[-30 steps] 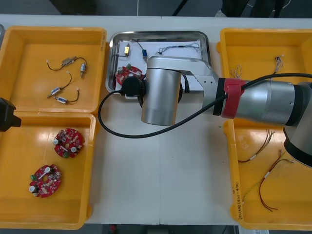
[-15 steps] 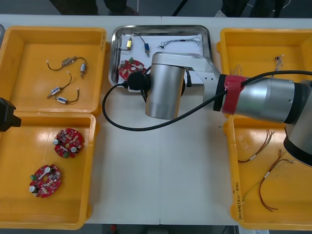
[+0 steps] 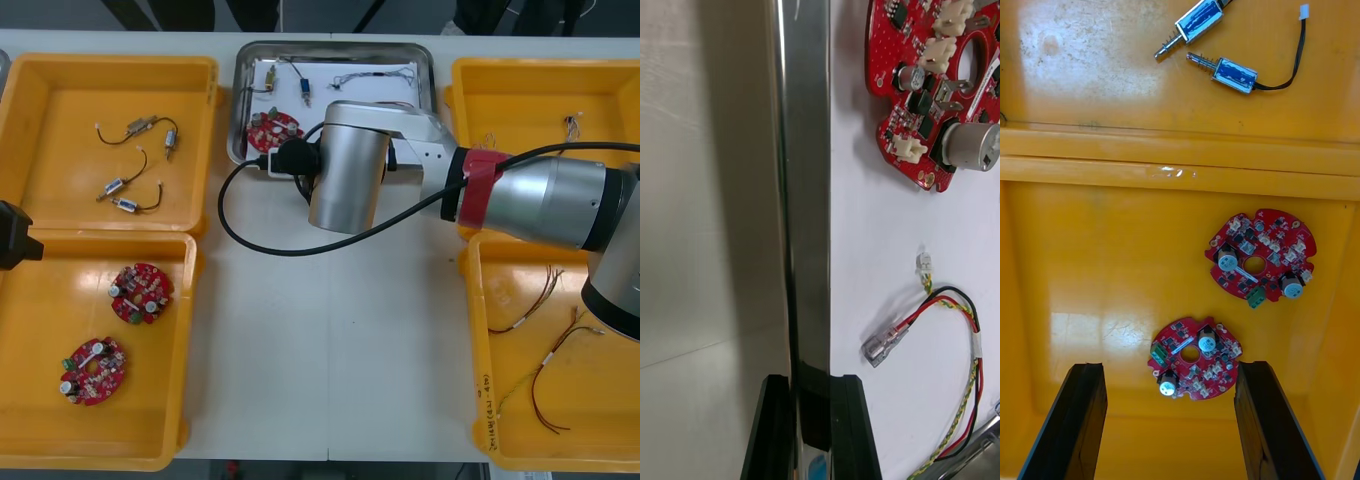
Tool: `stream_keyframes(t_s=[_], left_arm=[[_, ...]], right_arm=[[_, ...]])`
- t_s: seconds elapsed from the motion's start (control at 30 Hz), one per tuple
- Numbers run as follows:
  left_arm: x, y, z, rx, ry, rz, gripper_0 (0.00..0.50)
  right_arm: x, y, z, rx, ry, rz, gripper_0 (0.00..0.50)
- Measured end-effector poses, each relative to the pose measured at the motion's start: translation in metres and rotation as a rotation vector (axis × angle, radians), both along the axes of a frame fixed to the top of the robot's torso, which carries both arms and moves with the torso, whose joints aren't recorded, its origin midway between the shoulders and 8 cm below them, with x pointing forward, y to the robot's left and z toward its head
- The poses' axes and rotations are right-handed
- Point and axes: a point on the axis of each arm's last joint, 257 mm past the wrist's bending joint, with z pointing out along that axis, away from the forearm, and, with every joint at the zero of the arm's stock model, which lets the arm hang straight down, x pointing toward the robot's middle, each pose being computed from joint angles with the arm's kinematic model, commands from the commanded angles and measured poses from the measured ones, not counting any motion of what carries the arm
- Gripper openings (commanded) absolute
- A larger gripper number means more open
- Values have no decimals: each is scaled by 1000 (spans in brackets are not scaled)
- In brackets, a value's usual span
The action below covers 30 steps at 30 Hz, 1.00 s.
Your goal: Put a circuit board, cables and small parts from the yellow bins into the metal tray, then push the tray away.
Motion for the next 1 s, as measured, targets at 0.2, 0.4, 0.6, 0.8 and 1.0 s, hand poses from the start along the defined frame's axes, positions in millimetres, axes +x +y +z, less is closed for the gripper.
stream_keyframes(t_s=[0.2,0.4,0.6,0.8,1.0], left_arm=[[0,0,0,0,0,0,500],[0,0,0,0,0,0,500],[0,0,0,0,0,0,500],[0,0,0,0,0,0,500],[0,0,0,0,0,0,500]], right_arm=[[4,-3,0,-16,-3,10,0],[5,-5,-1,-28,-3,12,269],[6,-5,0,-28,-5,13,500],[6,-5,1,-29,-7,13,500],[-3,-10,8,-73,-2,-20,500]])
